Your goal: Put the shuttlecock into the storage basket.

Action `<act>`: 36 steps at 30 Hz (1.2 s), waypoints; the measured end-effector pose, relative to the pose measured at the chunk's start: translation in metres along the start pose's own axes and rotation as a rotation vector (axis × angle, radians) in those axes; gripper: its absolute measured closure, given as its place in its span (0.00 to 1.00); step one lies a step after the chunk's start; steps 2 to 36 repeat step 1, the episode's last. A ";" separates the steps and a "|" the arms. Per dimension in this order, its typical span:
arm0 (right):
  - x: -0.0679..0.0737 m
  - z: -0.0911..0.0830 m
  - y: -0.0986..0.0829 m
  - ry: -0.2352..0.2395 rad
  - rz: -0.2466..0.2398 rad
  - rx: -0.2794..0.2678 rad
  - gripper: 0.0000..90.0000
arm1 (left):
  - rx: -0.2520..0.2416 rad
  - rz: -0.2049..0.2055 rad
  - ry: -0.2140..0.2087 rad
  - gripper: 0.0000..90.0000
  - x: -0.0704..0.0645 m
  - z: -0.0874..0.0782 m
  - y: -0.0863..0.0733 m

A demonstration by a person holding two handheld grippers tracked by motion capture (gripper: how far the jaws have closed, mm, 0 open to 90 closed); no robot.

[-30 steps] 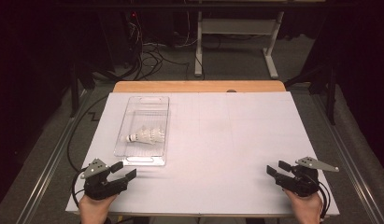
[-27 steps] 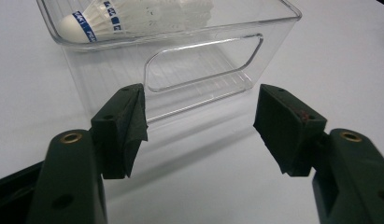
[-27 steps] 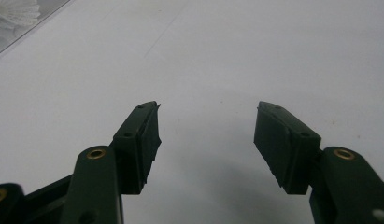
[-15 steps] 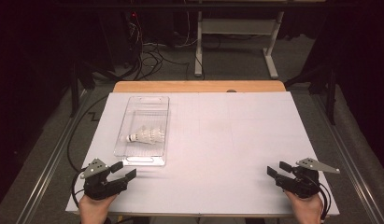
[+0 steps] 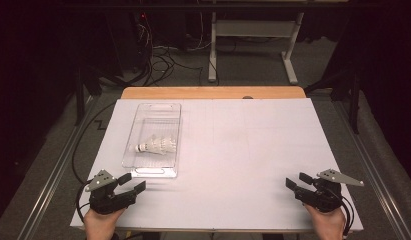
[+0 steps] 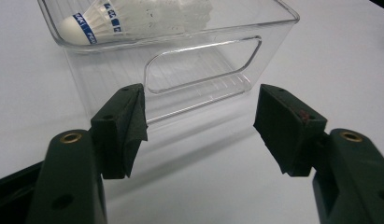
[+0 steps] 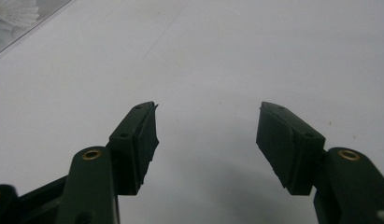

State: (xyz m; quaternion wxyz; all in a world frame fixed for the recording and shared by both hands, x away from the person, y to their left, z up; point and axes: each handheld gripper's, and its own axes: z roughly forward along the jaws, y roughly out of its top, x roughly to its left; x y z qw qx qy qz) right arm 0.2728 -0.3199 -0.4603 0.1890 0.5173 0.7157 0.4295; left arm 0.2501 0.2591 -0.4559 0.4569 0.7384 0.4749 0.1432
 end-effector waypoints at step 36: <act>0.000 0.000 0.000 0.000 0.000 0.000 0.43 | 0.000 0.000 0.000 0.39 0.000 0.000 0.000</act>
